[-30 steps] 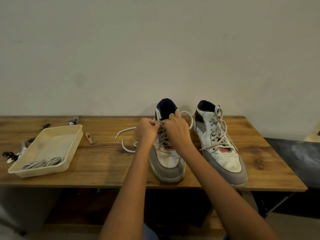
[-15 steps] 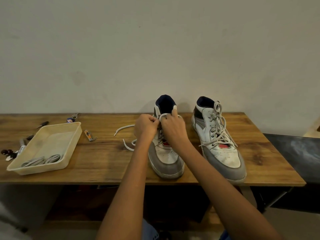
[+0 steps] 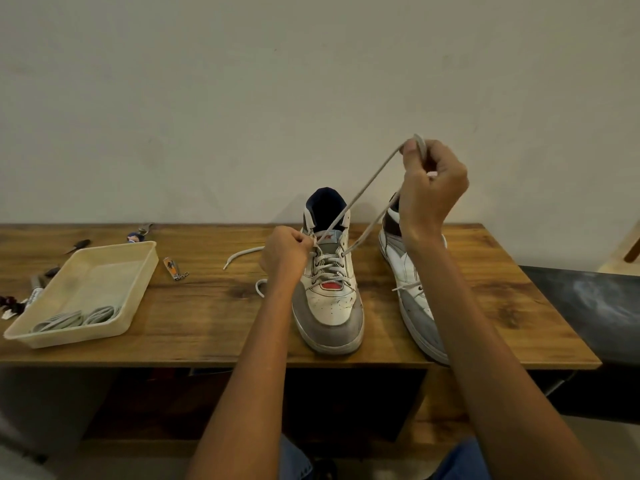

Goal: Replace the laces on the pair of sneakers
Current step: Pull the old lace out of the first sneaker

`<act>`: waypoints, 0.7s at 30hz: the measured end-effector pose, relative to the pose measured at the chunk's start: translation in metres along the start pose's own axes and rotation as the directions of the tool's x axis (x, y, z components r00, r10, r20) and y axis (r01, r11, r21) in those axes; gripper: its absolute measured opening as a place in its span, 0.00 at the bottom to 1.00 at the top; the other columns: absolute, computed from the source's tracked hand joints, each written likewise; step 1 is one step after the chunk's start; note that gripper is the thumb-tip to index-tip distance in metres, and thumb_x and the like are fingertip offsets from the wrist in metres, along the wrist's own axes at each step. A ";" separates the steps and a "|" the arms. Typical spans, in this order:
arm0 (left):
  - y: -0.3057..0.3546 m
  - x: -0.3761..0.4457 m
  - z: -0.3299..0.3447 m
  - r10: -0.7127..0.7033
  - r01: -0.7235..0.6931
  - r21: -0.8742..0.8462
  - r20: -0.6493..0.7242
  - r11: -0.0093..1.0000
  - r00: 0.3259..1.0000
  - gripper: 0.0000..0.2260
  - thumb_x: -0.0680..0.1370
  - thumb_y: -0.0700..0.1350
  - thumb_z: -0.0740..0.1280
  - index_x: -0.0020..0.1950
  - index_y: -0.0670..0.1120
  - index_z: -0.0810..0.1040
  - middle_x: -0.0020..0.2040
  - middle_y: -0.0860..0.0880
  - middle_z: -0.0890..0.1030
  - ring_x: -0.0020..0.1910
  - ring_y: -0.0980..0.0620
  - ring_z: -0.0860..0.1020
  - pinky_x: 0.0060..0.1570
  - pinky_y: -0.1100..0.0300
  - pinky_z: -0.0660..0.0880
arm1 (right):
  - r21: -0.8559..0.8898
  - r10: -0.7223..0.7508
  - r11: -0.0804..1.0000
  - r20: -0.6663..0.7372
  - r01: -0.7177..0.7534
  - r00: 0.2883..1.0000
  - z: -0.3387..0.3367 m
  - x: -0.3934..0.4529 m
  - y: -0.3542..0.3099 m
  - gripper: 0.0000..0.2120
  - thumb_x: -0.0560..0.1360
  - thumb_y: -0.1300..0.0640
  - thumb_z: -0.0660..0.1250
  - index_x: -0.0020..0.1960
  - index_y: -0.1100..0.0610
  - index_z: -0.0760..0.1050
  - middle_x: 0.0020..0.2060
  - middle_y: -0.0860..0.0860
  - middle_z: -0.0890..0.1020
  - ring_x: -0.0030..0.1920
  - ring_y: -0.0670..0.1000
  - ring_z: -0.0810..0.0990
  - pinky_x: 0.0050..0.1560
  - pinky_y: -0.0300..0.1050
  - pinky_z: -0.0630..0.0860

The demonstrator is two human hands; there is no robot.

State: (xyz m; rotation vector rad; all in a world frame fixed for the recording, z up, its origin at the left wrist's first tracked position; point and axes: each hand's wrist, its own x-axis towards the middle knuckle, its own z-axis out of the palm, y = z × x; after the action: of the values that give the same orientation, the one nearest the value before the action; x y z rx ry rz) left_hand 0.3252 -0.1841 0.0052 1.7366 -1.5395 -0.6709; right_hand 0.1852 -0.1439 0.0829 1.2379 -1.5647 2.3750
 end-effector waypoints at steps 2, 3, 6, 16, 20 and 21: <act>-0.001 0.000 0.000 0.001 -0.001 -0.022 0.004 1.000 1.000 0.07 0.76 0.44 0.66 0.38 0.47 0.81 0.40 0.44 0.83 0.37 0.45 0.80 0.32 0.61 0.67 | -0.212 0.053 0.977 0.167 -0.017 0.984 0.001 -0.004 0.006 0.13 0.78 0.55 0.64 0.38 0.62 0.76 0.29 0.49 0.73 0.32 0.46 0.68 0.33 0.39 0.63; -0.001 0.000 0.000 0.004 -0.004 -0.029 0.003 1.000 1.000 0.08 0.76 0.44 0.66 0.38 0.47 0.81 0.40 0.44 0.83 0.38 0.44 0.81 0.33 0.60 0.68 | -0.454 0.100 0.891 0.270 0.034 0.958 0.001 -0.008 0.013 0.11 0.78 0.55 0.63 0.42 0.62 0.77 0.34 0.50 0.76 0.36 0.47 0.72 0.35 0.38 0.63; 0.000 0.000 0.000 0.009 -0.008 -0.024 0.007 1.000 1.000 0.08 0.76 0.45 0.66 0.37 0.49 0.79 0.39 0.45 0.83 0.39 0.46 0.81 0.35 0.58 0.69 | -0.776 0.171 0.563 0.448 0.286 0.877 0.000 -0.022 0.019 0.08 0.78 0.59 0.61 0.55 0.62 0.74 0.53 0.55 0.75 0.54 0.53 0.71 0.43 0.41 0.66; -0.001 0.003 0.002 0.017 -0.017 -0.039 0.018 0.999 1.000 0.12 0.76 0.46 0.67 0.33 0.50 0.78 0.37 0.49 0.82 0.35 0.47 0.79 0.36 0.56 0.74 | -0.533 0.222 0.493 0.841 0.687 0.493 0.029 -0.075 0.048 0.11 0.80 0.60 0.59 0.61 0.59 0.72 0.58 0.56 0.75 0.66 0.56 0.65 0.55 0.44 0.72; 0.000 0.001 0.000 0.005 -0.005 -0.045 0.009 0.999 1.000 0.12 0.76 0.45 0.67 0.32 0.52 0.76 0.36 0.50 0.80 0.38 0.46 0.81 0.39 0.54 0.76 | -0.526 0.186 0.623 0.818 0.578 0.544 0.029 -0.063 0.061 0.10 0.80 0.59 0.59 0.56 0.59 0.77 0.53 0.55 0.78 0.58 0.53 0.71 0.47 0.42 0.71; 0.000 0.001 0.000 -0.003 0.003 -0.041 -0.003 0.999 1.000 0.11 0.76 0.45 0.67 0.33 0.51 0.76 0.36 0.49 0.81 0.39 0.45 0.81 0.38 0.55 0.75 | -0.523 0.168 0.695 0.785 0.493 0.596 0.028 -0.062 0.062 0.10 0.79 0.58 0.60 0.53 0.58 0.79 0.49 0.54 0.79 0.52 0.51 0.74 0.43 0.40 0.72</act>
State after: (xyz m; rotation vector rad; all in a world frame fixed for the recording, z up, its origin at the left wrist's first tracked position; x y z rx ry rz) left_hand 0.3253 -0.1847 0.0054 1.7087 -1.5114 -0.6966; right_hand 0.2170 -0.1738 0.0019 2.1734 -2.0620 0.7826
